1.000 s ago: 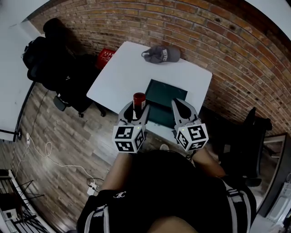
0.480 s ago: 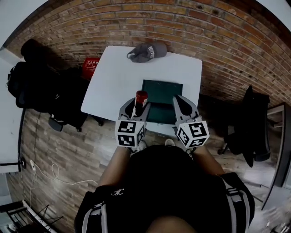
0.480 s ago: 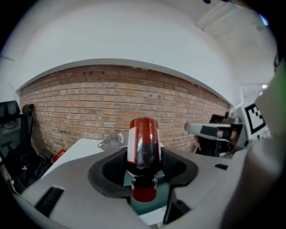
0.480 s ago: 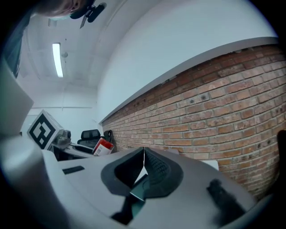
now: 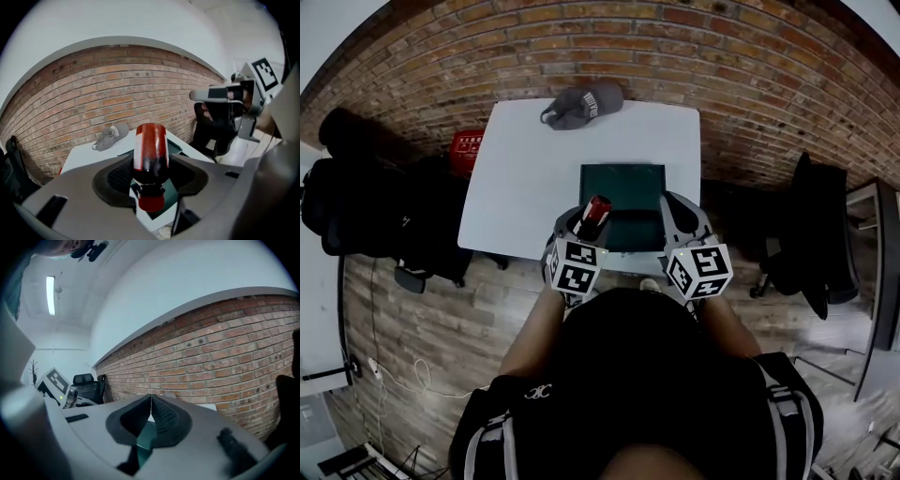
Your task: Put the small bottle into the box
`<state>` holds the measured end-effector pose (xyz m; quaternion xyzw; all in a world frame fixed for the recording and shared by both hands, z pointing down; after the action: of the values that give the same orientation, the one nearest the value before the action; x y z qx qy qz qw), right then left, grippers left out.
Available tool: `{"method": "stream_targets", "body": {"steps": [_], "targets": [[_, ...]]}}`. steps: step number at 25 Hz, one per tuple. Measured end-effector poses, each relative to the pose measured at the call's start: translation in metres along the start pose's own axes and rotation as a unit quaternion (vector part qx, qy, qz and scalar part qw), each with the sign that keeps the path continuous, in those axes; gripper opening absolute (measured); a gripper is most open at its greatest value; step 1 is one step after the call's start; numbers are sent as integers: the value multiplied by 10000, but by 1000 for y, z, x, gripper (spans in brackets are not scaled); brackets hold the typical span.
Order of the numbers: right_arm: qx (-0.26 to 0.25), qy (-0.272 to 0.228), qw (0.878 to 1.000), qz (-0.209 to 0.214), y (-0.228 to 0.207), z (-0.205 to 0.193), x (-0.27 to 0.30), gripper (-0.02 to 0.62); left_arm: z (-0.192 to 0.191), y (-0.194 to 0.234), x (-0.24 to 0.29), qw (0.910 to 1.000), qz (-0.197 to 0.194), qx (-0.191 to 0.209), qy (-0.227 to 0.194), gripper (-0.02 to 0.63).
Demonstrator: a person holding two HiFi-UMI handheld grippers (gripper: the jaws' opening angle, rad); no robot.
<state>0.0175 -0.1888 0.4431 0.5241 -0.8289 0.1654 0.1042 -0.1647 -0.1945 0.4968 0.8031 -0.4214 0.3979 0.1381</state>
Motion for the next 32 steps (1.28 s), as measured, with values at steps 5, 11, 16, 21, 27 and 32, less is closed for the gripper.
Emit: {"method": "stream_targets", "body": {"steps": [5,11,16,21,27,32], "targets": [[97,11,9996,-271,-11,-4,-7,31,-9,-13,27,9942,166,957,458,227],[222,109,9981,-573,-25,-14,-23,31,-23,-38,59,9829,-178,1504,1046,227],[365,140,9958,-829,-35,-22,-39,31,-34,-49,78,9744,-360,1674,1457,227],[527,180,9927,-1066,-40,-32,-55,31,-47,-54,97,9643,-426,1874,1823,227],[646,234,9889,-1320,-46,-41,-72,29,-58,-51,113,9554,-441,2005,2123,227],[674,252,9873,-1413,-46,-44,-77,31,-67,-44,127,9484,-373,2063,2379,227]]}}
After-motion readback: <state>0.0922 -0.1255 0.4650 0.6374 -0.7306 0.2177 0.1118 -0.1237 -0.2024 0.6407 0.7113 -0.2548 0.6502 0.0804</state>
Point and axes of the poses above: the fingertips, and each gripper's own axes: x forward along the fingers, y to its left, z out of its top, the point moved 6 cm from there along -x, backward along the fingers, and after that the axes turned 10 degrees about y, right-handed, at the moved point
